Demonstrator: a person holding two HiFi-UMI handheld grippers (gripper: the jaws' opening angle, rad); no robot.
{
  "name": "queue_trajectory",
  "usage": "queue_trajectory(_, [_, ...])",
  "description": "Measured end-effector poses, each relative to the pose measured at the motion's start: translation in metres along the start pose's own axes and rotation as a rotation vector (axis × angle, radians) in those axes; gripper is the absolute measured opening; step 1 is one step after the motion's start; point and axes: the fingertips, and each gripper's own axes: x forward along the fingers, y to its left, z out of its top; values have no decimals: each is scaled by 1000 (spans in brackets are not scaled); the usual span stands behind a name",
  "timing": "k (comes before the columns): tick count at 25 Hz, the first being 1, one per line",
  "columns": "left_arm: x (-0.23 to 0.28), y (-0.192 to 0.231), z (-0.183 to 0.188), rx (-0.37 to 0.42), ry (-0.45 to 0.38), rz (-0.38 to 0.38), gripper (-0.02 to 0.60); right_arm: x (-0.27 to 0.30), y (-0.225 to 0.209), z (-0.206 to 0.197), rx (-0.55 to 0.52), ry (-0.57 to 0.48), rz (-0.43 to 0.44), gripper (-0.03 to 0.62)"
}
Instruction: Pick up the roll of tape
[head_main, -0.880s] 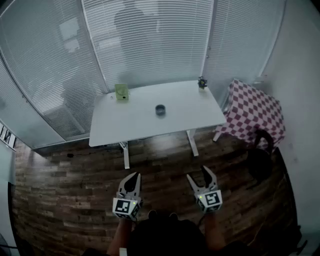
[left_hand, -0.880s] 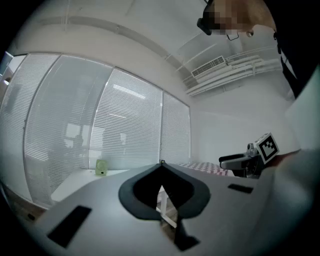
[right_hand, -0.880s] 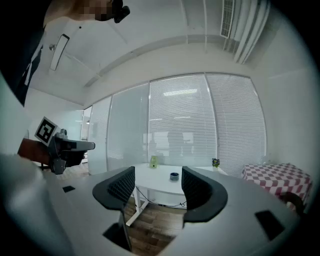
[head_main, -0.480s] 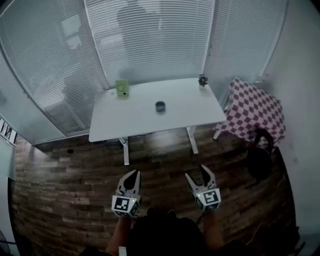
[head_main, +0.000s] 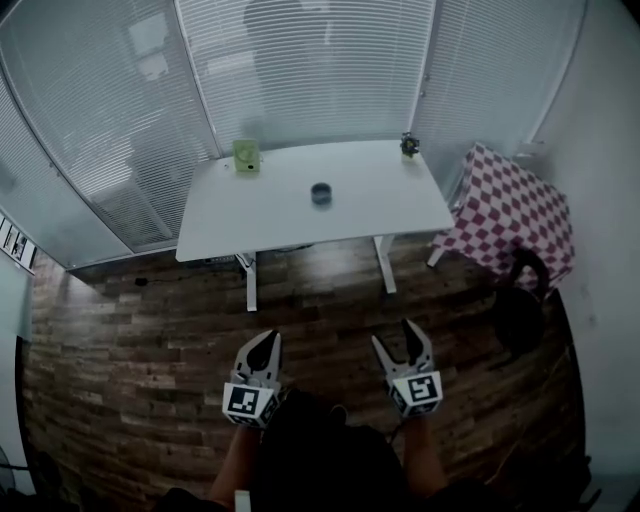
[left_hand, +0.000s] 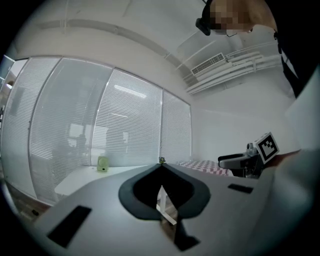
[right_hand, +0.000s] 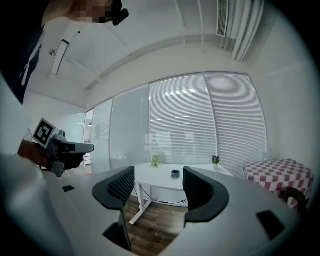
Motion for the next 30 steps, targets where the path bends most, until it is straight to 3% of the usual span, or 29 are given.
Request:
queue_trajectory(10, [23,-2,-8,6,-28,-8,6,12,-4,-11,10,10,21,275])
queue_trajectory(14, [41,15,-7,54,-20,-5,6,30,-20,-10,30,6,-29,276])
queue_trajectory(30, [130,77,9,32,-34,-8,6,126,-56,13,10,24,-58,276])
